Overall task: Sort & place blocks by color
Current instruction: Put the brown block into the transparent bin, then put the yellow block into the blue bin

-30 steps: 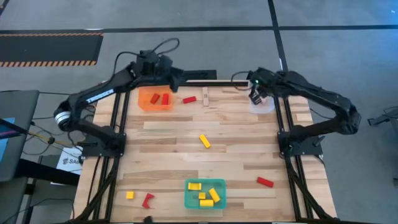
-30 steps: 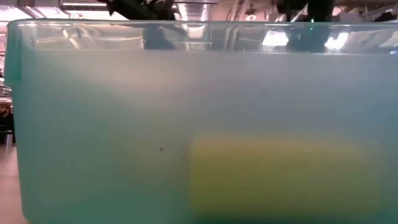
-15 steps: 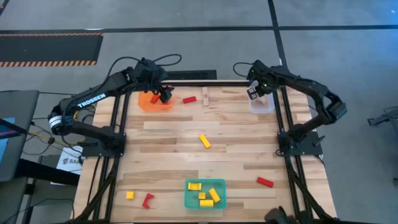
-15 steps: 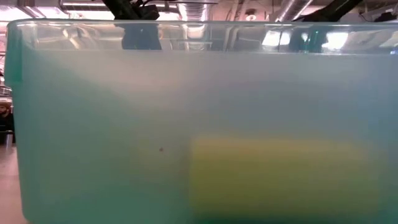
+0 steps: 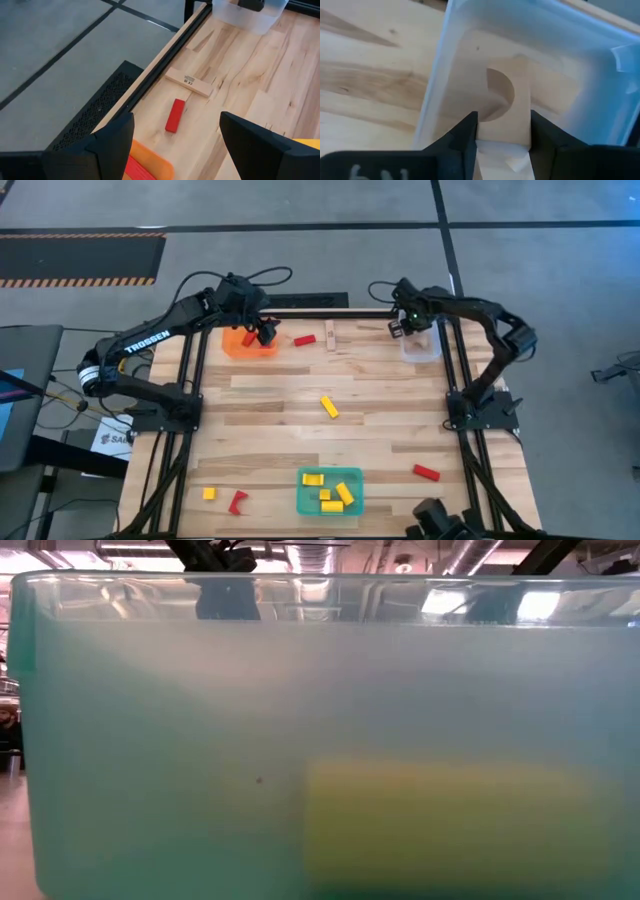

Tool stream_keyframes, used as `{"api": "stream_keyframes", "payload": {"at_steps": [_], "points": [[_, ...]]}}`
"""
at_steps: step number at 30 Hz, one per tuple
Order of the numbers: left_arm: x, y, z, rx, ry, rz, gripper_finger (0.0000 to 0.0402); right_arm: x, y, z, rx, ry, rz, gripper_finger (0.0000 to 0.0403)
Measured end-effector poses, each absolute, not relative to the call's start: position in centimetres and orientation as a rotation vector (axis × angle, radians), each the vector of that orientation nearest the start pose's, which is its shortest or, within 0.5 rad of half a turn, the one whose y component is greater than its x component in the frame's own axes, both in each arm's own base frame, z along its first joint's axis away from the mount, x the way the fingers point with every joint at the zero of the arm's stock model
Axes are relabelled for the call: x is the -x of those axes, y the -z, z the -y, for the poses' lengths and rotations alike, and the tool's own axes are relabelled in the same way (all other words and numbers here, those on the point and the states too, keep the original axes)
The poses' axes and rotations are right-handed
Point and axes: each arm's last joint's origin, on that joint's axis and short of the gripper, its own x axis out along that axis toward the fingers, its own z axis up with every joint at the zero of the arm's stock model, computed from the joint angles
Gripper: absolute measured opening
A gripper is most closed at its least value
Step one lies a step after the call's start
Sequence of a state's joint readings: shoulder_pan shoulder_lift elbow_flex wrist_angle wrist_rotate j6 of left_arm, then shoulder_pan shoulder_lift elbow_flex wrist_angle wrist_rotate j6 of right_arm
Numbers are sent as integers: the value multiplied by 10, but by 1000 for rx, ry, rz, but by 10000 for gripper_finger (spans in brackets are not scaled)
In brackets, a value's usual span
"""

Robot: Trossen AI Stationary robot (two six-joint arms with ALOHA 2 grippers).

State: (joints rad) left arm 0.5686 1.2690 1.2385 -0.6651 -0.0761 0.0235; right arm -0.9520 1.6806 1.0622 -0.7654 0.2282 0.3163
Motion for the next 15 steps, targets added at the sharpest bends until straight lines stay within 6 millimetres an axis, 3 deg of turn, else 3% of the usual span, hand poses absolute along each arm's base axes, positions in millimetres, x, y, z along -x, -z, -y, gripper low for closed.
{"api": "stream_keyframes", "payload": {"at_steps": [9,15], "points": [[-220,-346,-143,135,-602,-704,281,-171,-180,247,-722,1166,-1228,226],[-220,-346,-143,117,-596,-709,281,-168,-190,243,-715,1146,-1236,257]]}}
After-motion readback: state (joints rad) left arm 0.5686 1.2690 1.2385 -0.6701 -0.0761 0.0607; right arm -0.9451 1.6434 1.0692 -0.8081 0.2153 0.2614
